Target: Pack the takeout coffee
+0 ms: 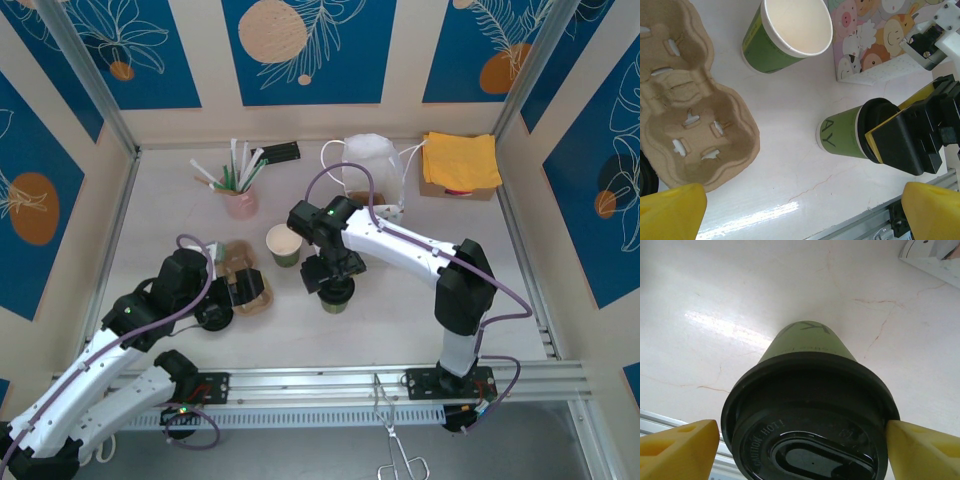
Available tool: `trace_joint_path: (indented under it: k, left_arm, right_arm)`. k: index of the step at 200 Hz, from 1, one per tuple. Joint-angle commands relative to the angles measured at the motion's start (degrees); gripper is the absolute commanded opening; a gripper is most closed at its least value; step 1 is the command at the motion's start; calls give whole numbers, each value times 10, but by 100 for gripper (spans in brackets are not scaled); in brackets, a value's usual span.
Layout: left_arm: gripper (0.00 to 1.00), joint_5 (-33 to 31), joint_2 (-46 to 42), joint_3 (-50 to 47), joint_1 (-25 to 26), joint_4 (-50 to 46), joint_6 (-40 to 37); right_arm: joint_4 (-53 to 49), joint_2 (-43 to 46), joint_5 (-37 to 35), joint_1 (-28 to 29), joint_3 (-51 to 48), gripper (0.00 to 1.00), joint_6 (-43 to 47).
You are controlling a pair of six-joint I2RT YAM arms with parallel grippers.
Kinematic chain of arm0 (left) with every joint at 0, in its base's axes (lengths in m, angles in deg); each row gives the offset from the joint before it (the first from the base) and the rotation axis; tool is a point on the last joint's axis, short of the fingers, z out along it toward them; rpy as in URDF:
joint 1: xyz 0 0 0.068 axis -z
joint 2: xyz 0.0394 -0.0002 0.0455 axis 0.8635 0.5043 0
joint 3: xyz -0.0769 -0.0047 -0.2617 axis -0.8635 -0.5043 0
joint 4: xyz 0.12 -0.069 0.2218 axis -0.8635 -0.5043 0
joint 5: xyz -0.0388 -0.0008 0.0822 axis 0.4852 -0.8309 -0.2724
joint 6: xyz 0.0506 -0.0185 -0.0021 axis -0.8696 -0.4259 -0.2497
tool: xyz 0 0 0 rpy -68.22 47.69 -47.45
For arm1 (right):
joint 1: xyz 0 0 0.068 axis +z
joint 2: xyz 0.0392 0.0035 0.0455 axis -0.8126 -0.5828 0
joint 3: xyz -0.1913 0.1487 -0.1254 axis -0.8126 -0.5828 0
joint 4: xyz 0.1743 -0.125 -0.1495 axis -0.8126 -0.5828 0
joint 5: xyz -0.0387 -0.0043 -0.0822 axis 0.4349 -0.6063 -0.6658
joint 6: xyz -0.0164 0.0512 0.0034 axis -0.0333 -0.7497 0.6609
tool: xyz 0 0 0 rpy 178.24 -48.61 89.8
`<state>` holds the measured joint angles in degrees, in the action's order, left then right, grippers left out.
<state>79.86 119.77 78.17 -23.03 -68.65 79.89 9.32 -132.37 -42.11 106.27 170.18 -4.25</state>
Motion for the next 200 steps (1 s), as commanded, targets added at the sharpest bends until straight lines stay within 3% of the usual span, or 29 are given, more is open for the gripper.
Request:
trace_joint_path:
  k: [1,200]
  left_arm:
    - [100,11,2,-5,9,13,-2]
    - [100,33,7,-8,13,29,-6]
  right_arm:
    - [2,27,-1,4,-8,85,-9]
    - [-5,32,-1,7,-26,80,-7]
